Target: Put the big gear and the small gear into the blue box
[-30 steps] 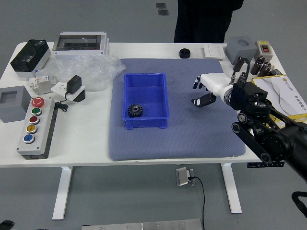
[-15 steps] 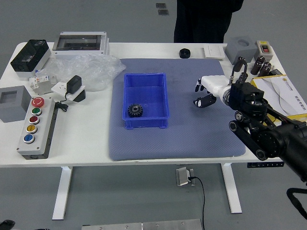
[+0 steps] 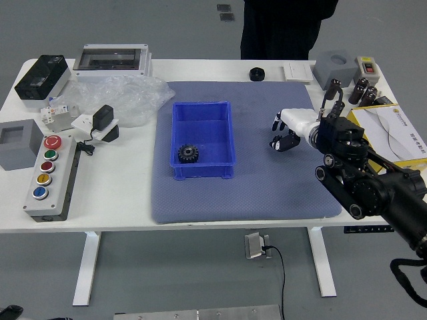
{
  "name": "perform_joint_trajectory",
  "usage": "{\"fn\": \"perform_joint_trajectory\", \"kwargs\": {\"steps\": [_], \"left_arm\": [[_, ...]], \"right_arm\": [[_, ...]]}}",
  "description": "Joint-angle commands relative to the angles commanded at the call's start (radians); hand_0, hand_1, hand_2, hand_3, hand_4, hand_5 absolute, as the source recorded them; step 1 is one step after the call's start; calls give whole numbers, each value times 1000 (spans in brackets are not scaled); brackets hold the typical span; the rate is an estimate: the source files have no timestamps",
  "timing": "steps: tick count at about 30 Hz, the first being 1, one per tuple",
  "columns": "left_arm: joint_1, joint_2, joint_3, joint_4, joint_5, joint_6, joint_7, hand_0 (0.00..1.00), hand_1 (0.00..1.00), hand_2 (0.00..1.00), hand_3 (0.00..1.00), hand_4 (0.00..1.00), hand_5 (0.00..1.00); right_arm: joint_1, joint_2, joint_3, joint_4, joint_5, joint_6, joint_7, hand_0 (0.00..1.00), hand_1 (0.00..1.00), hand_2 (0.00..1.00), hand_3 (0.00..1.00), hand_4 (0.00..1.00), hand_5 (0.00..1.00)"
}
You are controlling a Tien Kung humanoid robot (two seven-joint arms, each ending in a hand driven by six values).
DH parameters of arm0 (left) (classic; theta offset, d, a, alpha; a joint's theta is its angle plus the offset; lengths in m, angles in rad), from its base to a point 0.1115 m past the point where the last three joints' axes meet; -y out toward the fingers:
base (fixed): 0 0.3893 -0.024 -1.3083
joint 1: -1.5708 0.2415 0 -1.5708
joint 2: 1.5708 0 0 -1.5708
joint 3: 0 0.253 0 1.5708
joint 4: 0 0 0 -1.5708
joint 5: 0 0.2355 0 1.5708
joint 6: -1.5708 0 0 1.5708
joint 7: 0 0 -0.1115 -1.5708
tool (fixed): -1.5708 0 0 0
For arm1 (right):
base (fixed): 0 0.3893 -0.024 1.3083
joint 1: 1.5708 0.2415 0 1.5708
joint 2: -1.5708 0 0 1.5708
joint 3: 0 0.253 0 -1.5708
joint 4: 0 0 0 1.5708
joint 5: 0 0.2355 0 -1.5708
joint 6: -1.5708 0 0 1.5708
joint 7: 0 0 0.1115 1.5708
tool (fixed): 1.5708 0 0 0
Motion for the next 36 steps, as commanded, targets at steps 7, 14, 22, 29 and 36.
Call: {"fn": "perform_joint_trajectory", "kwargs": {"steps": [7,14,22,29,36], "left_arm": [[-1,-1,0,0,0,0,0,870,859,849,847,810,616],[-2,-2,1,0,-2,0,0,870,859,847,846,813,615],[-3,-3,3,0,-3,0,1,870,859,847,846,816,615],[-3,-4,4,0,-3,0,1,870,859,847,845,816,614],[-4,-5,4,0,0,-1,1,870,859,847,845,817,614]], "right_arm": [[5,8,3,-26,2,-1,1,625,562,667,651,724,325],[7,15,3,-43,1,-2,1,625,561,667,650,724,324],[6,27,2,-60,-1,-7,0,617,549,651,640,701,307],[1,33,3,-70,-4,-17,-2,601,524,613,630,671,301],[-3,38,3,-77,-20,-45,-4,571,479,573,621,599,260]]}}
